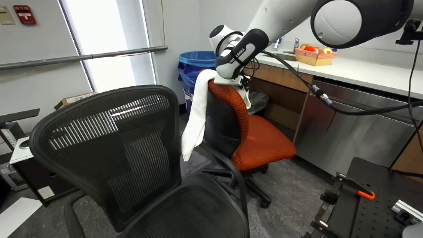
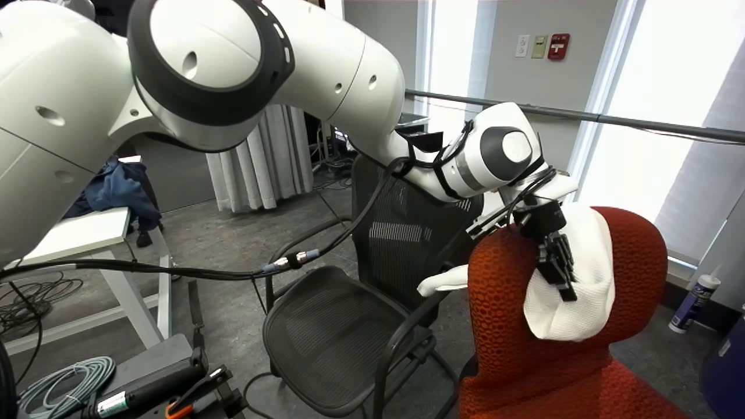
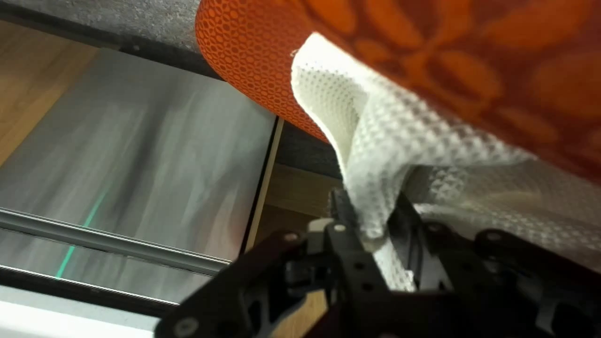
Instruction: Pick up the white cloth and put it on the orange chair
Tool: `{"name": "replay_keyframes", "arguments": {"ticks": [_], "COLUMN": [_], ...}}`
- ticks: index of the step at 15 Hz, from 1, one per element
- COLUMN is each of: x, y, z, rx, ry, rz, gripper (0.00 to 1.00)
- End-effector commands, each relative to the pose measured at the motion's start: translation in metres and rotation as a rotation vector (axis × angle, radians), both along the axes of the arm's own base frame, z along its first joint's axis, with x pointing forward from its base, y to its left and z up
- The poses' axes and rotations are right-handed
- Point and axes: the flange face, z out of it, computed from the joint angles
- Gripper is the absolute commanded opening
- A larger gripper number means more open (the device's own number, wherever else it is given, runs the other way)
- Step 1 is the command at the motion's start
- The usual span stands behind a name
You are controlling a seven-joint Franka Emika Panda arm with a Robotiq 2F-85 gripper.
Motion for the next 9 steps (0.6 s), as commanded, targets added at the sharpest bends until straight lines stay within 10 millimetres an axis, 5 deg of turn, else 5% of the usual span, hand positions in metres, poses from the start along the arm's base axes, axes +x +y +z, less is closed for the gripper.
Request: {"name": "replay_keyframes", "arguments": {"ticks": [1, 7, 9], "x": [0.013, 0.036, 0.041], "y": [0.021, 0.051, 0.058], "z": [0.009, 0.037, 0.043], "rx": [-0.01, -0.048, -0.048], "ry": [-0.016, -0.053, -0.072], "rz": [0.07, 0.182, 0.203], "gripper": [0.5, 0.99, 1.0]}}
